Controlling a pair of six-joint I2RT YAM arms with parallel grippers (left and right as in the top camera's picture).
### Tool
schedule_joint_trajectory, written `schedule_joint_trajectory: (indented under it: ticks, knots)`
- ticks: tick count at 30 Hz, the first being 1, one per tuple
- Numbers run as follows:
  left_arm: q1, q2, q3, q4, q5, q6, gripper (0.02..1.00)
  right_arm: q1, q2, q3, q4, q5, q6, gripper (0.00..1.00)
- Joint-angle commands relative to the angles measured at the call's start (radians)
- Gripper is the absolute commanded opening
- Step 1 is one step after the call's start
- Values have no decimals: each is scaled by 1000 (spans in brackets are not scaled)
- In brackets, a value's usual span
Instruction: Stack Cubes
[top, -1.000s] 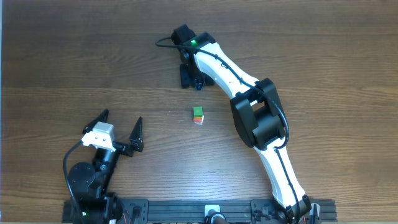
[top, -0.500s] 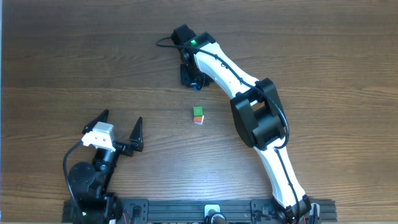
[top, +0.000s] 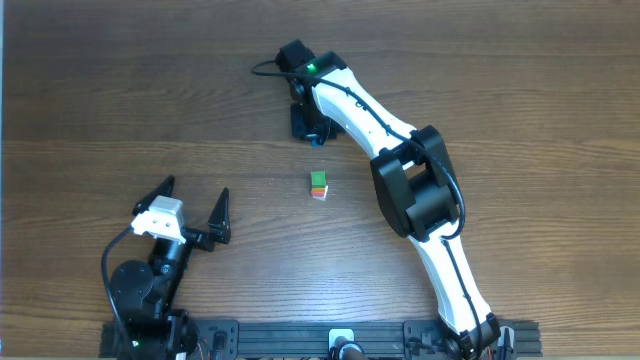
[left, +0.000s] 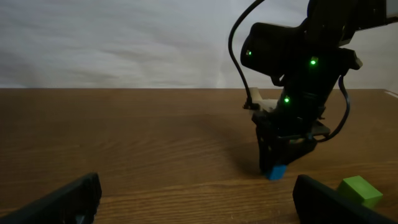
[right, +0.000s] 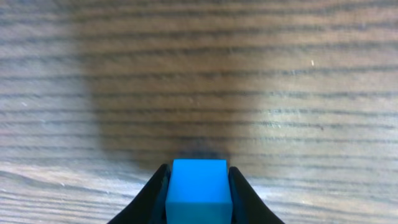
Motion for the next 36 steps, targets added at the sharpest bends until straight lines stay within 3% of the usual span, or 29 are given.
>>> schedule_joint_trajectory:
  ticks: [1, 21, 36]
  knots:
    - [-5, -4, -9, 5, 10, 14, 1000, -6, 4, 35, -40, -4, 6, 9]
    - [-5, -4, -9, 5, 10, 14, 1000, 32, -10, 426, -367, 11, -55, 12]
    - [-5, -4, -9, 5, 10, 14, 1000, 94, -197, 426, -587, 90, -76, 14]
